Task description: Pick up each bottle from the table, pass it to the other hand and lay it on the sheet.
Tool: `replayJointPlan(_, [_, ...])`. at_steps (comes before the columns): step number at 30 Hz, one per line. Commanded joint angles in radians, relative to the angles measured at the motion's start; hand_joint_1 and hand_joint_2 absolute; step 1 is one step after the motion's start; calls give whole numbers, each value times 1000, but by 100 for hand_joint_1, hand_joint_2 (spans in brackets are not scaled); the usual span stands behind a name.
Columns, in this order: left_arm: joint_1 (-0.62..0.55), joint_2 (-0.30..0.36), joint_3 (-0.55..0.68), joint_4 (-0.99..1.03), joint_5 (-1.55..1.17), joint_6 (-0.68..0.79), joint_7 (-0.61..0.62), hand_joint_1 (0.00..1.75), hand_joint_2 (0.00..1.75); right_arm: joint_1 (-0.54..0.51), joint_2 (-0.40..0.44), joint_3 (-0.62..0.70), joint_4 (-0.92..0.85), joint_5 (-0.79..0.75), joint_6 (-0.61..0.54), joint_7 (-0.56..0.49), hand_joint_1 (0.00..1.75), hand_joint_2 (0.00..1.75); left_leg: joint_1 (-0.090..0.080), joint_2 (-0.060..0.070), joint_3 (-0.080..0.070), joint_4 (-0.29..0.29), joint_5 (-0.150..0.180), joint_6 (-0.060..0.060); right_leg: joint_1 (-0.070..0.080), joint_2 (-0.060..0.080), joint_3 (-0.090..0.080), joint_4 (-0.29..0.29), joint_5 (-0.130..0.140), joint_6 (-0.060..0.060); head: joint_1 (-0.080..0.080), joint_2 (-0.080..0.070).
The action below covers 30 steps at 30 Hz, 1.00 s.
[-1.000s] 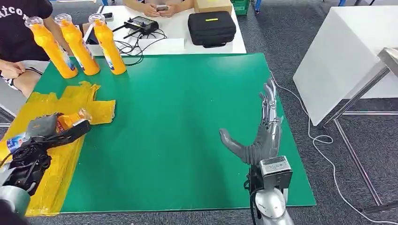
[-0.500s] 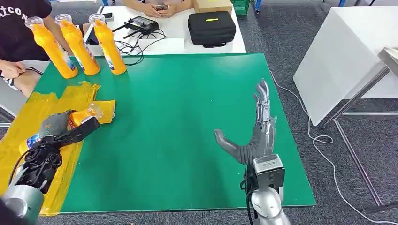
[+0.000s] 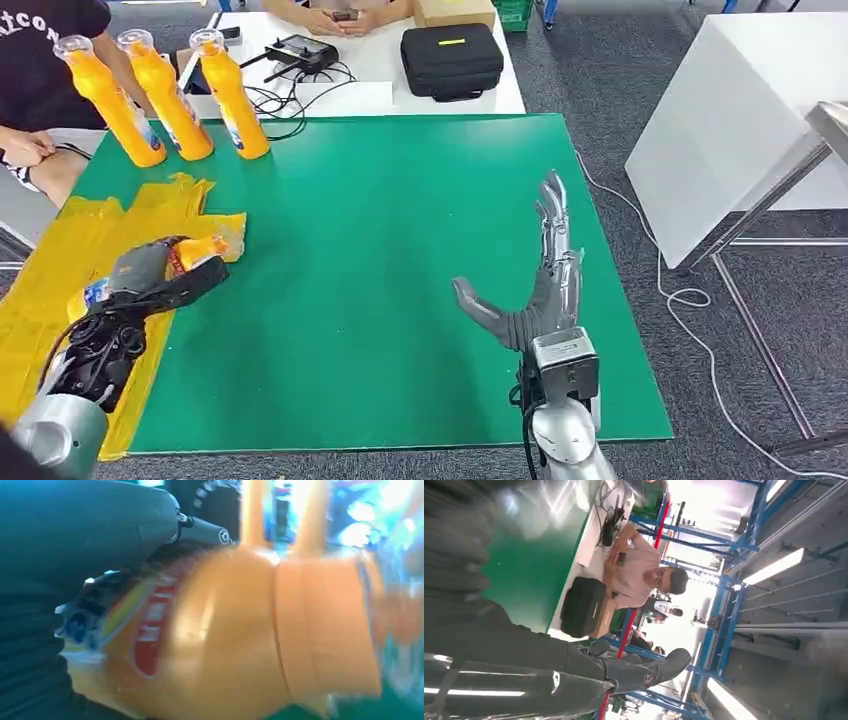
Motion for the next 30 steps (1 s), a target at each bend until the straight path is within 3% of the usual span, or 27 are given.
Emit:
replayJointPlan(1, [-28,-67,-118,42,-134,23,141,0,175,-44,0,7,63,77,-33,25,0,175,0,-3,8,-2,-2,1,1,-6,9,-2,-3,2,0,0])
replayJointPlan(2, [-21,-70,-105,41,-124,29,145,0,0,-36,3,9,51,93,-41,31,0,175,0,-1,4,-1,-1,1,0,-3,5,-1,-1,1,0,0])
replayJointPlan(5, [-9,-68,-167,39,-216,89,247,0,0,-20,9,-2,34,130,-74,46,0,175,0,-1,7,-2,-2,1,0,-4,8,-2,-3,1,0,0])
replayJointPlan(10, [-2,-90,-160,34,-233,122,301,0,0,10,5,-5,23,140,-83,45,0,175,0,-3,9,-3,-2,1,1,-6,10,-3,-4,1,0,0])
replayJointPlan(11, [-2,-89,-170,31,-254,141,344,0,0,16,7,-7,20,144,-86,46,0,175,0,-2,3,-1,-1,1,0,-3,4,-1,-1,1,0,0])
replayJointPlan(14, [-6,-94,-154,20,-277,229,412,0,0,23,16,-19,10,153,-96,56,0,175,0,-2,6,-1,-2,1,1,-4,7,-1,-2,1,0,0])
replayJointPlan(16, [-12,-97,-154,20,-278,223,415,0,0,23,15,-20,8,153,-96,56,0,175,0,-2,2,0,-1,0,0,-3,3,-1,-1,1,0,0])
replayJointPlan(20, [-22,-130,-171,-23,-333,350,462,0,0,24,22,-43,-2,148,-106,70,0,175,0,-4,3,-1,-1,1,0,-6,4,-1,-2,1,-1,0])
replayJointPlan(24, [-46,-193,-173,-107,-338,339,414,0,0,3,31,-81,-5,129,-108,77,0,175,1,-8,3,0,-1,1,1,-10,6,0,-3,2,0,0])
replayJointPlan(25, [-34,-217,-159,-160,-297,335,339,0,0,6,34,-91,-11,125,-107,77,0,175,0,-6,1,1,-1,1,1,-7,3,0,-2,1,0,0])
replayJointPlan(29, [171,-265,-207,-698,-34,146,124,0,0,44,36,-130,-61,87,-75,65,0,175,-1,-4,1,0,-1,1,0,-6,2,-1,-2,1,0,0])
replayJointPlan(30, [192,-258,-224,-749,-30,120,145,0,0,47,36,-133,-63,87,-72,66,0,175,-1,-5,3,0,-1,1,-1,-8,5,-1,-3,2,0,0])
